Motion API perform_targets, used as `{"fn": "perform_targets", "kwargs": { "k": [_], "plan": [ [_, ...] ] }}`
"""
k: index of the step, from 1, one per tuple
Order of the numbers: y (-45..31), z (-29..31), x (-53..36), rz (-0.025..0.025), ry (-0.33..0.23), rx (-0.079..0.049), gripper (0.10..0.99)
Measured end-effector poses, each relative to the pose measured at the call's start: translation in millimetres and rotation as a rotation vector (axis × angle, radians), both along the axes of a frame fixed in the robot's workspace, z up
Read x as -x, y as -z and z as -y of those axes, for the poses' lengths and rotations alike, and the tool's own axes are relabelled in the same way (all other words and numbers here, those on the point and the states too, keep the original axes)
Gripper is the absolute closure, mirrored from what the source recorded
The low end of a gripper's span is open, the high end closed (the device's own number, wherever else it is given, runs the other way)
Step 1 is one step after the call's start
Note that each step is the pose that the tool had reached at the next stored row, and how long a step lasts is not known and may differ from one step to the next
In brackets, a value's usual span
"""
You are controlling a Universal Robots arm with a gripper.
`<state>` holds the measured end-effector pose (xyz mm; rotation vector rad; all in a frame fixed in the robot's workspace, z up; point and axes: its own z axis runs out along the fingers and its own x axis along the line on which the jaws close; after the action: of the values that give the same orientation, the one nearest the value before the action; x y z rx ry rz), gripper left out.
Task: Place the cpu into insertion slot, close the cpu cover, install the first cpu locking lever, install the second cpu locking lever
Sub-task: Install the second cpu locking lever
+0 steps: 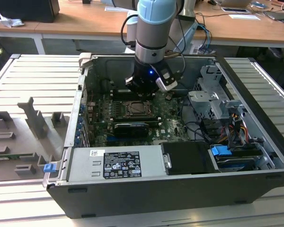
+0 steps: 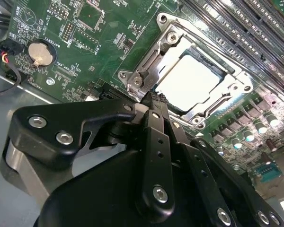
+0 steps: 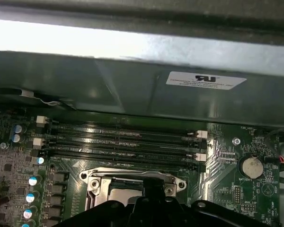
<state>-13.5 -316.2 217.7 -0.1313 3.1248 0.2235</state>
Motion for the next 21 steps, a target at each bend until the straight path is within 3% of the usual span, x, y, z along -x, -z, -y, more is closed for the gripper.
{"fn": "perform_targets", "kwargs": {
  "k": [6, 11, 14, 18, 21],
  "plan": [
    [-16.2, 0.1, 0.0, 0.0001, 0.000, 0.000, 0.980],
    [-18.2, 3.0, 0.0, 0.0000, 0.000, 0.000, 0.980],
    [-18.5, 8.4, 0.0, 0.0000, 0.000, 0.000, 0.980],
    [-24.1, 11.3, 0.0, 0.0001, 0.000, 0.000, 0.980],
    [-24.1, 20.7, 0.0, 0.0000, 0.000, 0.000, 0.980]
  ]
}}
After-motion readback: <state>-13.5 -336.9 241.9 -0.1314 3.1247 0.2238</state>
